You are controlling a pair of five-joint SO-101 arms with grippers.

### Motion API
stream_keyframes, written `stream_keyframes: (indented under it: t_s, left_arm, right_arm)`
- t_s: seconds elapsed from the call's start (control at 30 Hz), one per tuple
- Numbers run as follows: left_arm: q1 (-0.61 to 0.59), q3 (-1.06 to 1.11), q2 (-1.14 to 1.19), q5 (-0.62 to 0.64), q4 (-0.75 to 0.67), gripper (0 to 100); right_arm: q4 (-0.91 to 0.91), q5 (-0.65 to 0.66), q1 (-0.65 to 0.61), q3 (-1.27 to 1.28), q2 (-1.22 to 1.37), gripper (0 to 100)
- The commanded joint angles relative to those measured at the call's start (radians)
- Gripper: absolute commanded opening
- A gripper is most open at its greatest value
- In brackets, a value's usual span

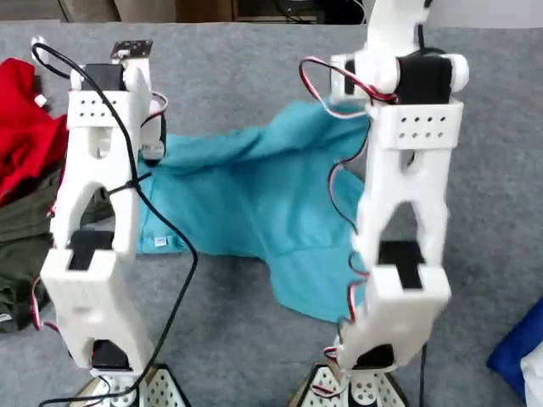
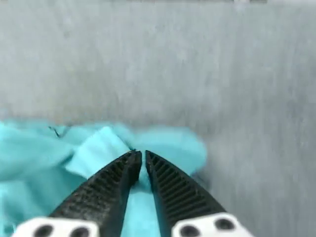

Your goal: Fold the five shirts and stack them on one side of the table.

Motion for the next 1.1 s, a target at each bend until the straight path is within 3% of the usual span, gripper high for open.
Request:
stream_keyframes:
  t_s: [0.0,0.27,0.53,0.83,1.07]
  left_arm:
    - [0.014,0.11,-0.13,-0.009,0.008,2]
    - [0.015,0.381,-0.266,-0.068,0.006,2]
    - [0.015,0.689,-0.427,-0.084,-0.115,2]
    - [0.014,0.971,-0.611,-0.086,-0.21,2]
    - [0.014,0.994,-0.636,-0.086,-0.222,2]
  right_arm:
    - [-0.041,0.005,0.051,0.335,-0.196,0.5]
    - [-0.195,0.012,0.097,0.949,-0.559,0.5]
    - [-0.299,0.012,0.105,1.405,-0.954,0.5]
    - [-0.298,0.014,0.142,1.653,-1.182,0.5]
    - [-0.226,0.14,0.236,1.652,-1.198,0.5]
